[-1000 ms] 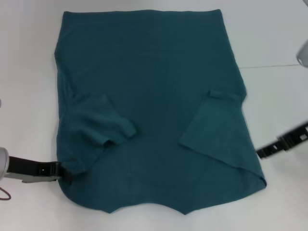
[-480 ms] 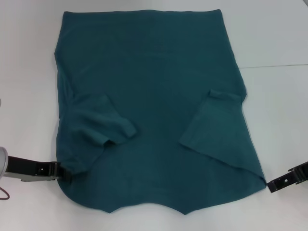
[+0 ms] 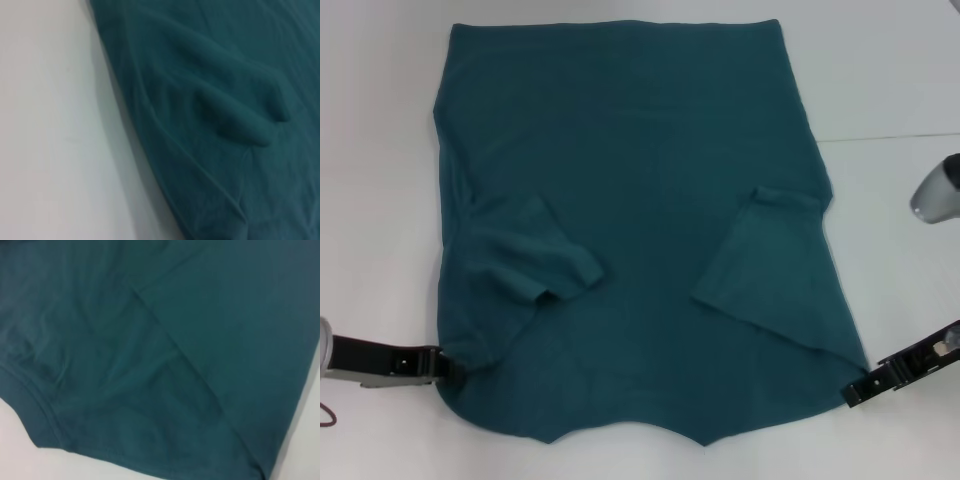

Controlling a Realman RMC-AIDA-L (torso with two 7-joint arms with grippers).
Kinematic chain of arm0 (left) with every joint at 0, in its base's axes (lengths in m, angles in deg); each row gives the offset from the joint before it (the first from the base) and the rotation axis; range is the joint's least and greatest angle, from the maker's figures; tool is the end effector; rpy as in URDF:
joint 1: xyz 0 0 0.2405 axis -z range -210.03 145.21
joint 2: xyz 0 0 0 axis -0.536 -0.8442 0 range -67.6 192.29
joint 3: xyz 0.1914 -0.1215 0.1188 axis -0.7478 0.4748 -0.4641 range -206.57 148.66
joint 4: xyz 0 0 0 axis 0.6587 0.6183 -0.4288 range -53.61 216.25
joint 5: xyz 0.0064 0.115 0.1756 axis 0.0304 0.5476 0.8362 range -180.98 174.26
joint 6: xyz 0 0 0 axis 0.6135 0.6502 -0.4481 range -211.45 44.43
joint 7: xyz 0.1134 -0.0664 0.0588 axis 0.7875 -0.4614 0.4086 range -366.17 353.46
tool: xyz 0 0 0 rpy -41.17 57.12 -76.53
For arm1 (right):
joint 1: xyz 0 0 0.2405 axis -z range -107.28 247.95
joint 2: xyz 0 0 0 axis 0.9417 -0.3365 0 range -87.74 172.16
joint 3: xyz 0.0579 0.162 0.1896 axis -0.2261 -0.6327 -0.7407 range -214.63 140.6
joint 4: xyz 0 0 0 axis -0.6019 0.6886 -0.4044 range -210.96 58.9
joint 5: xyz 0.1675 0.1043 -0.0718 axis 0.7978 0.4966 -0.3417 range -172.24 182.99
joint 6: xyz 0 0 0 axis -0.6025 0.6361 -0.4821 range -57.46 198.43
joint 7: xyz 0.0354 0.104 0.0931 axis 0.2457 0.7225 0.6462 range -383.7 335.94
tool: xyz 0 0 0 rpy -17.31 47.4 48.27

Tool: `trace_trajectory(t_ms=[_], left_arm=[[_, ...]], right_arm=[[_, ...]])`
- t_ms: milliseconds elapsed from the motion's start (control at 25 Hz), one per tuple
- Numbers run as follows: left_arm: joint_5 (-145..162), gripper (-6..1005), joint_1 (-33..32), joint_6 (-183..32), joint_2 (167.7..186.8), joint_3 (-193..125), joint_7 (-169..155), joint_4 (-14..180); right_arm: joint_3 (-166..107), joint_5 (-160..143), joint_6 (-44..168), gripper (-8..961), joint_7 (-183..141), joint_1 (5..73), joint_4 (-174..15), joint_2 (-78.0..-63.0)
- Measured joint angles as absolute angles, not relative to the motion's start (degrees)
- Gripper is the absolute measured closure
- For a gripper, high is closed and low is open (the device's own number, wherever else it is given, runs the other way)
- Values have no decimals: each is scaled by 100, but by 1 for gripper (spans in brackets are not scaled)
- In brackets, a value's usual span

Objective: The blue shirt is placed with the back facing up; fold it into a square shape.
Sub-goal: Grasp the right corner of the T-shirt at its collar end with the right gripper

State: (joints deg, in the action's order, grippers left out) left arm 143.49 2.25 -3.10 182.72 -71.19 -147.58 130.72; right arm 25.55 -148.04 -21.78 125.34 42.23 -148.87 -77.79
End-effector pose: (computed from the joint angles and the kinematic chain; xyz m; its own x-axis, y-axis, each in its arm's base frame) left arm -0.2919 0.3536 0.0075 0.2709 0.9377 0.2176 0.9467 -0.2185 -0.2369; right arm 0.2625 0.3320 0.0340 0.4281 -0.9026 0.0444 -0.7916 -0.3983 -0.4635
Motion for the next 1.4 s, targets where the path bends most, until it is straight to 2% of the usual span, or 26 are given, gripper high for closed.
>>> trace_trajectory(t_ms=[40,240,1400], left_arm=[[14354,956,219,-310,18273,-7116,-14757,13072],[14356,956,213,-309,18275,-7114,-14749,13072],[14359,955,212,-290,18266,-7105,-14741,13072]], right_arm=[[2606,-14806,-2159,52,12546,4193,-14825,-7772],[2714,-14952,-2048,252,12604,4101,-14632,-7777],[3217,-15197,-1745,254,12852,3828,-14391,-7779]])
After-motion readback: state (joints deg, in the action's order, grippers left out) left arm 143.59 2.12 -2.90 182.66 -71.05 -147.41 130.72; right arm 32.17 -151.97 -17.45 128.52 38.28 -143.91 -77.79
